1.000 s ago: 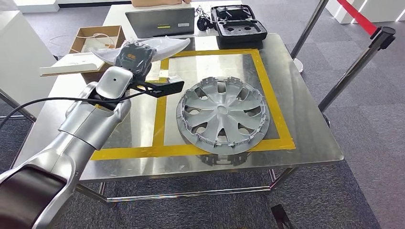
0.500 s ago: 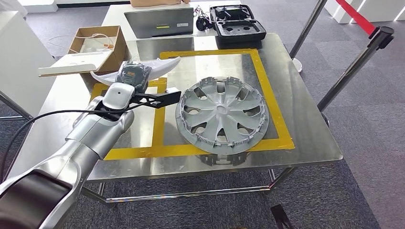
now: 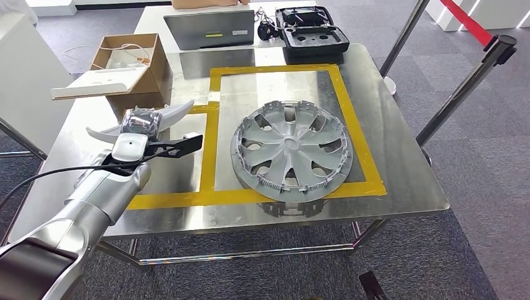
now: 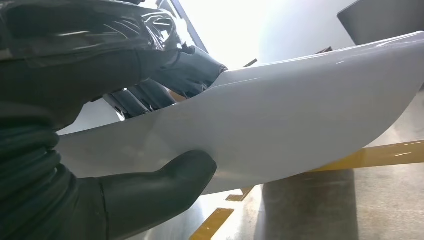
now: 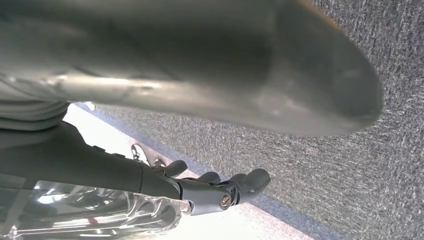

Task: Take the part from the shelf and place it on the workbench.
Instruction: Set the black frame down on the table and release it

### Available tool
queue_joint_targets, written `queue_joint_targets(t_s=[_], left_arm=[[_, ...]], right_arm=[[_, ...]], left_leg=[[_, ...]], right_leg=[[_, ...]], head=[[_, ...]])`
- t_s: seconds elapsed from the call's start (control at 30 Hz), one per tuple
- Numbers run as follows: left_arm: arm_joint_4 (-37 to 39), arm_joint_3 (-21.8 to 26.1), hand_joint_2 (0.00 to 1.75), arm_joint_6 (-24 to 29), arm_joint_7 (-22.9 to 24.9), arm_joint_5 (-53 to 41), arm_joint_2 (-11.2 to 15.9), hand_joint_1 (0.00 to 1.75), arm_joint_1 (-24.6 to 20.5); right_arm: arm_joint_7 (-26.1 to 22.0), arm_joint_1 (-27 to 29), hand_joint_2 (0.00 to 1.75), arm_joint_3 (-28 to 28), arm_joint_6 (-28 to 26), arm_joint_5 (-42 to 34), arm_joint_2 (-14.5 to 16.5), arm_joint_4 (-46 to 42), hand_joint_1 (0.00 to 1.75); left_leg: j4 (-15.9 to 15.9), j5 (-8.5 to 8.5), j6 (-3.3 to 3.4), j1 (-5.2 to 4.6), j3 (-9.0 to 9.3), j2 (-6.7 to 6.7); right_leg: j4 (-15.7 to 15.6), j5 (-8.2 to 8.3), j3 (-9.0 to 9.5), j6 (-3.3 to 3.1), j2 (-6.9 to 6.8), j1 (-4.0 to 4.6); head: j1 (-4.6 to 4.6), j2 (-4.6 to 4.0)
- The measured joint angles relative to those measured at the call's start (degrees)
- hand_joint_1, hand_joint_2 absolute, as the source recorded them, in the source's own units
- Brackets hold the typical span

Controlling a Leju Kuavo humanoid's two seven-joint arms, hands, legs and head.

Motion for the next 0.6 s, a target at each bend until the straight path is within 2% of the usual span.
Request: queue_joint_targets(t_s=[0.2,0.6], left_arm=[[0.3,1.09,1.75,1.37,3.66,0.14,0.45,1.75,0.27],[0.48,1.81,1.75,1.62,3.32,-0.47,-0.11,1.75,0.8]], right_arm=[[0.45,0.06,0.0,-0.03,-0.1,-0.3,0.02,0.0,0.0],[0.86,0.04,0.0,-0.27,-0.02,0.36,0.08,0.0,0.0]], left_leg=[[0.0,0.0,0.0,0.01,0.0,0.0],[0.0,0.0,0.0,0.0,0.0,0.01]], right_leg=[[0.0,0.0,-0.02,0.0,0.0,0.0],[0.0,0.0,0.0,0.0,0.0,0.0]], head=[[0.0,0.0],[0.0,0.0]])
